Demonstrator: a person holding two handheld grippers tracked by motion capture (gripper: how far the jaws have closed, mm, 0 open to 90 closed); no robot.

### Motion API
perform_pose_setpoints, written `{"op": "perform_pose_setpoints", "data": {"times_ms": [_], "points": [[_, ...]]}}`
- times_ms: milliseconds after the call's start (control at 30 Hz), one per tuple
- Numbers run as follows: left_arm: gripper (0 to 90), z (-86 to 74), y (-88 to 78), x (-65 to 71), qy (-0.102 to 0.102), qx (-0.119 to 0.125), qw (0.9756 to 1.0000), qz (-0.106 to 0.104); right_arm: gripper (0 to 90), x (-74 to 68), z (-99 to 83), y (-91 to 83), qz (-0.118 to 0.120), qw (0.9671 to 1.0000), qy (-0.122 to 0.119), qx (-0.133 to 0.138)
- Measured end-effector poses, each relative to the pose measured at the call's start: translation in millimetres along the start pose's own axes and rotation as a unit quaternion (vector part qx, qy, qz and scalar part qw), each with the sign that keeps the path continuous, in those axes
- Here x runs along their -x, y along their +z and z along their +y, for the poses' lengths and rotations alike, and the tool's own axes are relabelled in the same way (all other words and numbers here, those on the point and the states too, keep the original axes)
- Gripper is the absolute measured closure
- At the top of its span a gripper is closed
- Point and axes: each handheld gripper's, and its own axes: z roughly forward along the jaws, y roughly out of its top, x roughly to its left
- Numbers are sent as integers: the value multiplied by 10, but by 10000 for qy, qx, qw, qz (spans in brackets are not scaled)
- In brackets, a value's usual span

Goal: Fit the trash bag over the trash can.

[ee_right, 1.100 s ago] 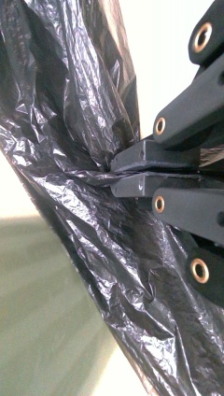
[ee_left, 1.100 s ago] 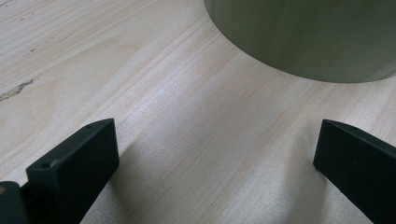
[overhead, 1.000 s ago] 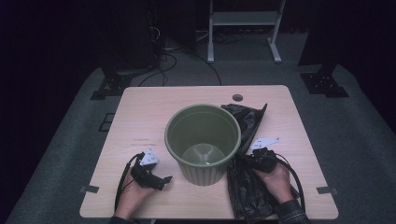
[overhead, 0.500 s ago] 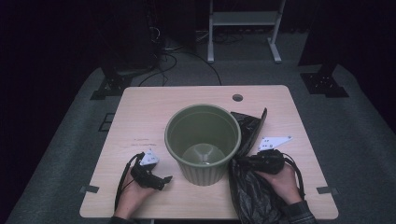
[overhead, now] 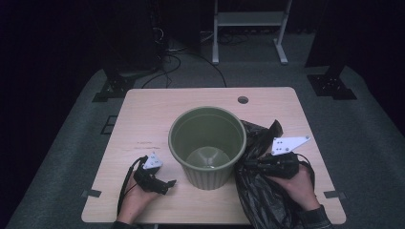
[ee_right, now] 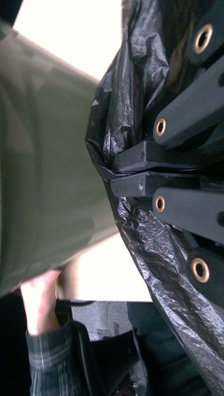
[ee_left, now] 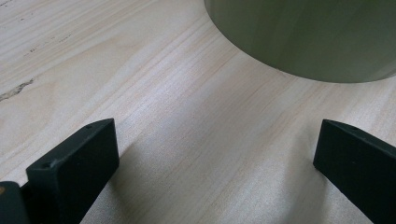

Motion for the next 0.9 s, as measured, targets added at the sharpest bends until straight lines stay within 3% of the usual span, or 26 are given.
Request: {"op": "perform_pose_setpoints", "data": {"times_ms": [333, 433, 700, 900], "points": [[0, 0, -1, -2, 14, -9, 10000, 2, 879, -143, 195, -202, 194, 9988, -319, 328], [0, 0, -1, -2, 13, -9, 10000, 2, 879, -155, 260, -278, 348, 9972, -390, 527], [0, -1, 0, -1, 13, -1, 10000, 3, 878, -197, 527, -396, 508, 9944, -619, 693], [0, 0, -1, -2, 15, -10, 10000, 2, 879, -186, 753, -442, 794, 9907, -716, 835]]}}
